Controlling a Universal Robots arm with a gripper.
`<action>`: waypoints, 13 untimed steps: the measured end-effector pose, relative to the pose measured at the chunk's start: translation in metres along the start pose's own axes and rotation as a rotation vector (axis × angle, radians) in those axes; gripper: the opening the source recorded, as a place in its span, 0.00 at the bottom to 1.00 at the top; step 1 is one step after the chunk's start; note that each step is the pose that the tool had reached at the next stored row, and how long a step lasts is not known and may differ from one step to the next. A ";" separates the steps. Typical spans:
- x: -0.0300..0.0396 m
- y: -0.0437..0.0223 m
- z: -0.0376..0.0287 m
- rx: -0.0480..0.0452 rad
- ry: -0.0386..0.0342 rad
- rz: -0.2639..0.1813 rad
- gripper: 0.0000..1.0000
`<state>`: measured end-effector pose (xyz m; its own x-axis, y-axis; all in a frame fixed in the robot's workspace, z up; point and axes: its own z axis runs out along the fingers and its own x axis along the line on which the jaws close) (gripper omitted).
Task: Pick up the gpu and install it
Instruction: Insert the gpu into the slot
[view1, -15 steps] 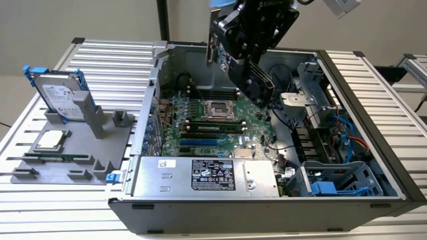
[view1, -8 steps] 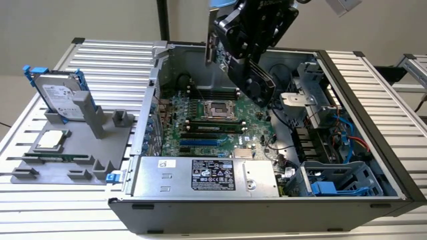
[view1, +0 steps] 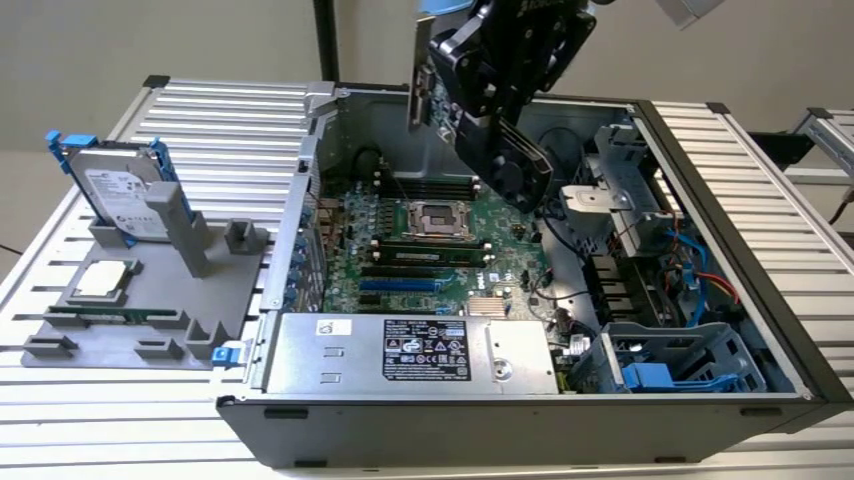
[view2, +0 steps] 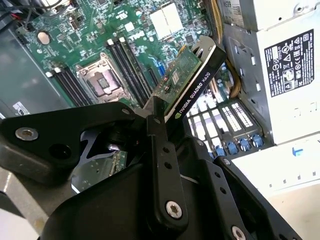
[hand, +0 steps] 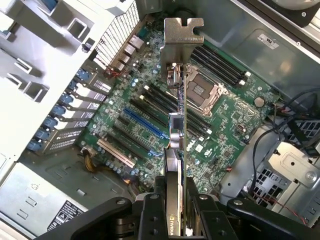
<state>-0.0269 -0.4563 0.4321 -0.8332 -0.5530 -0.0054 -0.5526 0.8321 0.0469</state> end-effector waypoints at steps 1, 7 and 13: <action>0.0000 0.0000 -0.0001 0.0000 0.0000 -0.001 0.00; 0.0000 0.0000 -0.0002 0.0002 0.0002 -0.001 0.00; 0.0000 0.0000 -0.0002 0.0002 0.0009 -0.015 0.00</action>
<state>-0.0269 -0.4563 0.4323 -0.8250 -0.5651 -0.0052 -0.5646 0.8240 0.0466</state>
